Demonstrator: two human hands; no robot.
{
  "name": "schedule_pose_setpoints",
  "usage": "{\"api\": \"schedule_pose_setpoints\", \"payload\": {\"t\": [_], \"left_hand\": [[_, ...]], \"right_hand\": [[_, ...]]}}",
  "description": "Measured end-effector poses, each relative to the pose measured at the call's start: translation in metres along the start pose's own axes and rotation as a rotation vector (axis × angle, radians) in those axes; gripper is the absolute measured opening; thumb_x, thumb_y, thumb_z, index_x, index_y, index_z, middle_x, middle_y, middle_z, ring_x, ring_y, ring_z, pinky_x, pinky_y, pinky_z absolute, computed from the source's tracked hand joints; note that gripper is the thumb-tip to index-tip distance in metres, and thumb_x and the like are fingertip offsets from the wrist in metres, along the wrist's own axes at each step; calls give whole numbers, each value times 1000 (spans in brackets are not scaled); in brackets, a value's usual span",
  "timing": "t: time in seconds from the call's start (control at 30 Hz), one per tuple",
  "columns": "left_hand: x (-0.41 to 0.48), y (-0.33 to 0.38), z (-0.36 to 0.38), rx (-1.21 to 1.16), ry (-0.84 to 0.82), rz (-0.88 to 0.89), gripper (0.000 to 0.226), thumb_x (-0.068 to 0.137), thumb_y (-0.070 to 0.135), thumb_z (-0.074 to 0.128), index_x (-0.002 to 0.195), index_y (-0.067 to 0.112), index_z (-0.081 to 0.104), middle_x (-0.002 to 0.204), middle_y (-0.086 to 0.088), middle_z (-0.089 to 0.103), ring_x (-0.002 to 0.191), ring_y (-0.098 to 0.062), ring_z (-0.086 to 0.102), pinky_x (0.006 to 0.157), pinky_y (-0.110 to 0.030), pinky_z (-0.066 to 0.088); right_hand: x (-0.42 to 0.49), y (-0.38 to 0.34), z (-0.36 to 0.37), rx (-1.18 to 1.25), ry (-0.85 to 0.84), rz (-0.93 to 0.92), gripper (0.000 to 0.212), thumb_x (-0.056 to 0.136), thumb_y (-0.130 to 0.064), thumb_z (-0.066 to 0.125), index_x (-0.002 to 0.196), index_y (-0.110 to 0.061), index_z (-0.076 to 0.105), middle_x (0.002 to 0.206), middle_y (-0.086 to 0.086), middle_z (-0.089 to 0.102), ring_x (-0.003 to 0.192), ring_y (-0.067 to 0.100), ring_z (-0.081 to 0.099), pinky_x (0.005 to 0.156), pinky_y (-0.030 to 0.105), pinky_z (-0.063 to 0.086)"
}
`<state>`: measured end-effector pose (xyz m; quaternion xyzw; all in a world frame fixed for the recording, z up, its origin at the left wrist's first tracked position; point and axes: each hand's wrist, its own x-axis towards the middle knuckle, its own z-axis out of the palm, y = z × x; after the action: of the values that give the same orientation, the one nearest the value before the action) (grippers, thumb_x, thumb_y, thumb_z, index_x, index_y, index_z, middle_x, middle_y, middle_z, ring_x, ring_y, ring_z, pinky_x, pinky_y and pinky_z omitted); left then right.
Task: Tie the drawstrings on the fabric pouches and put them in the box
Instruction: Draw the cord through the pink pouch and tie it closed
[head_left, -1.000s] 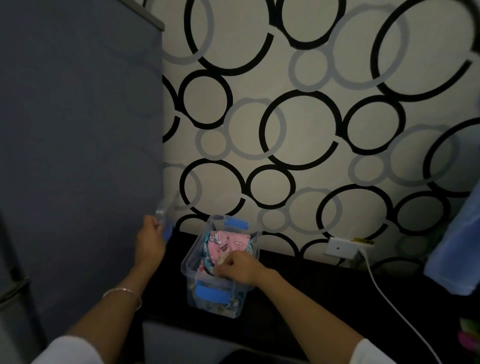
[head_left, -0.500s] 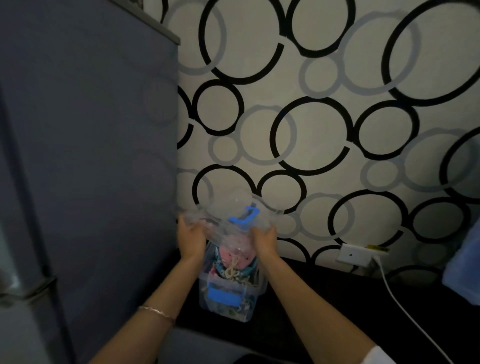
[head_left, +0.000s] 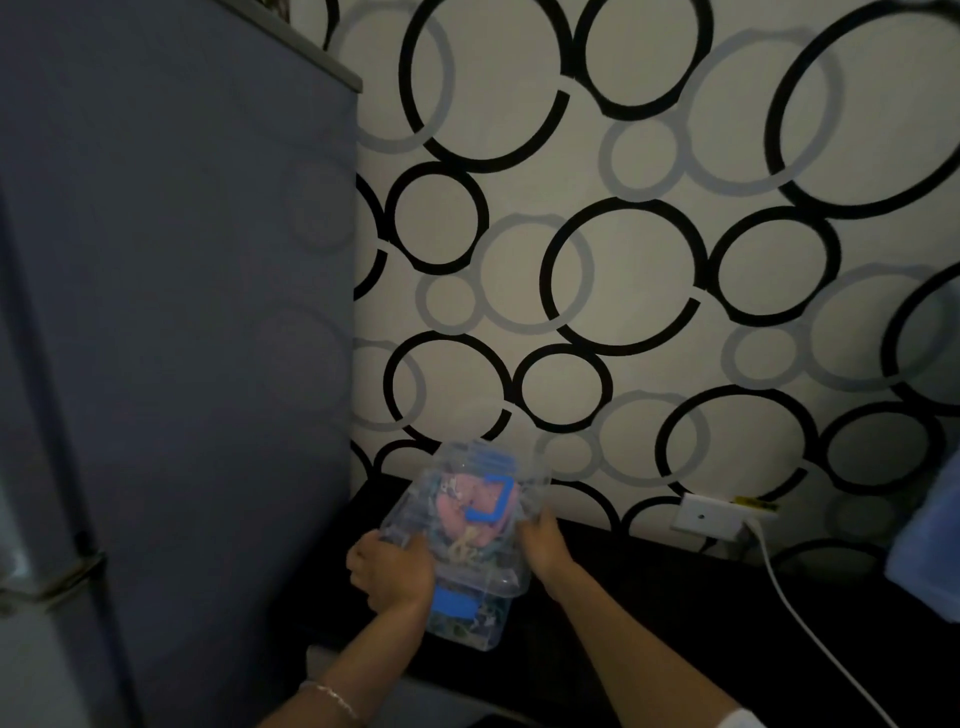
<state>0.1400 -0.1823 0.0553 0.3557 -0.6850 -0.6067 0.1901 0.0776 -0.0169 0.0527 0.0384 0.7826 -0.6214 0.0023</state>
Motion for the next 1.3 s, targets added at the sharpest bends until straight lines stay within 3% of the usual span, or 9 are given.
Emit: {"api": "schedule_pose_setpoints", "payload": {"t": [0.17,0.33,0.6,0.7,0.83,0.9,1.07,1.17,1.3], "left_hand": [[-2,0,6,-134,-57,-141,53,84,11,68,127,-6,45,127,-30,50,112,-46,53,96,-51,48],[1,6,5,-194,-90,-214,54,85,10,67,129,-9,41,129,-30,49,111,-46,55,94,-48,50],[14,12,-2,-93,-136,-215,40,89,6,57,124,-12,48,125,-30,56,109,-43,59,84,-39,49],[31,12,-1,23,-162,-144,37,92,8,51,123,-10,54,124,-29,57,109,-43,59,89,-40,50],[72,13,18,130,-284,-98,33,88,5,55,115,-12,61,113,-28,64,102,-40,63,91,-45,54],[81,21,31,147,-362,-71,27,88,3,57,109,-14,63,106,-27,66,97,-39,65,86,-44,56],[75,48,59,262,-576,56,18,94,2,49,97,-9,63,97,-24,65,82,-33,63,67,-36,54],[61,58,79,312,-697,188,20,97,1,44,96,-4,63,87,-12,63,75,-21,57,61,-25,48],[34,60,98,307,-846,332,20,97,3,48,107,-1,65,122,-20,61,109,-29,60,85,-28,51]], "right_hand": [[-4,-7,-7,-43,-91,77,42,93,-37,56,132,-22,52,122,5,64,109,21,62,99,45,52],[19,11,-12,-118,-89,100,66,69,-60,63,125,-25,58,118,3,66,105,21,64,95,46,54],[-3,-23,-12,-20,-90,342,22,88,-22,69,104,-9,59,103,13,66,94,30,66,80,46,58],[-6,-31,-25,-103,-298,482,20,86,-20,72,99,-9,61,84,12,69,71,23,69,62,38,60],[-13,-33,-75,-180,-867,648,58,72,-47,79,110,-6,62,95,7,76,84,15,74,82,28,59],[-19,-36,-117,-175,-1002,586,53,84,-56,63,113,-11,62,98,-1,76,82,7,71,73,20,58],[-6,-21,-197,38,-39,413,18,89,-23,67,76,-12,60,61,1,52,49,10,44,42,19,36],[9,0,-205,-34,243,345,22,87,-28,69,100,-12,61,88,8,61,82,21,57,65,29,47],[38,45,-200,173,323,497,75,80,-59,67,137,-14,51,142,20,50,129,28,51,107,35,43]]}}
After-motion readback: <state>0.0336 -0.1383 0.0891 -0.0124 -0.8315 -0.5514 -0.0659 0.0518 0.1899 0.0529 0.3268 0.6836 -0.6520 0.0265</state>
